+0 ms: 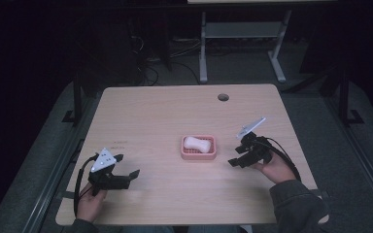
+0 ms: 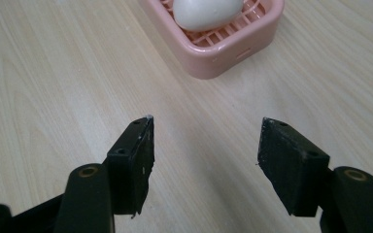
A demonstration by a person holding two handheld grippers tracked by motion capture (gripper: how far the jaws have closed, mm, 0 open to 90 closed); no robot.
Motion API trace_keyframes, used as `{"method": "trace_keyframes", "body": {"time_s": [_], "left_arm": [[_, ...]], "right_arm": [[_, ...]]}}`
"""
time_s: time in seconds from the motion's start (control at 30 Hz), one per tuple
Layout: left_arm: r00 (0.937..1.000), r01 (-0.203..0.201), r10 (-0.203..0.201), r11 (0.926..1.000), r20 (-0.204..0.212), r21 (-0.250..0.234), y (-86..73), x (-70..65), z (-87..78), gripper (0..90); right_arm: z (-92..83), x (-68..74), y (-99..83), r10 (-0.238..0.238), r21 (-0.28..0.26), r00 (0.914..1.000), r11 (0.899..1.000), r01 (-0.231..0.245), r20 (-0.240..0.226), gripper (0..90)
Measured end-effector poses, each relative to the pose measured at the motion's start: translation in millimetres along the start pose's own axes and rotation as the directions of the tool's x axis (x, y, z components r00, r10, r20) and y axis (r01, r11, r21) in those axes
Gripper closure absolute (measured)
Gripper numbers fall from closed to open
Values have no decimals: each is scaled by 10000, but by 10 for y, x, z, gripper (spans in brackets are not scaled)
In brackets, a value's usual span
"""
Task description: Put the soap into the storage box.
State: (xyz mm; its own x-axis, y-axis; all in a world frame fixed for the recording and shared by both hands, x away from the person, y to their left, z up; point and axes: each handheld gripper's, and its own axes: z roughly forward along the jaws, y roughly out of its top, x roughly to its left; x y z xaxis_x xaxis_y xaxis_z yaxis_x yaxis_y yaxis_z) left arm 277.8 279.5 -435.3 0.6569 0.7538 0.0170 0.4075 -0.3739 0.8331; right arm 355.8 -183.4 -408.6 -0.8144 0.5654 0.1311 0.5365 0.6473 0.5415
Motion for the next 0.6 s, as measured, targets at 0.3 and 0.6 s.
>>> {"method": "trace_keyframes", "body": {"time_s": [0.3, 0.6], "left_arm": [[10000, -14, 14, 10000, -2, -5, 0, -1, 2, 145], [10000, -18, 18, 10000, 6, -7, 0, -1, 6, 145]], "right_arm": [[-15, -3, -139, 192, 10, 9998, 9998, -192, 61, 374], [-71, 18, -332, 336, -182, 9993, 9993, -333, 165, 374]]}}
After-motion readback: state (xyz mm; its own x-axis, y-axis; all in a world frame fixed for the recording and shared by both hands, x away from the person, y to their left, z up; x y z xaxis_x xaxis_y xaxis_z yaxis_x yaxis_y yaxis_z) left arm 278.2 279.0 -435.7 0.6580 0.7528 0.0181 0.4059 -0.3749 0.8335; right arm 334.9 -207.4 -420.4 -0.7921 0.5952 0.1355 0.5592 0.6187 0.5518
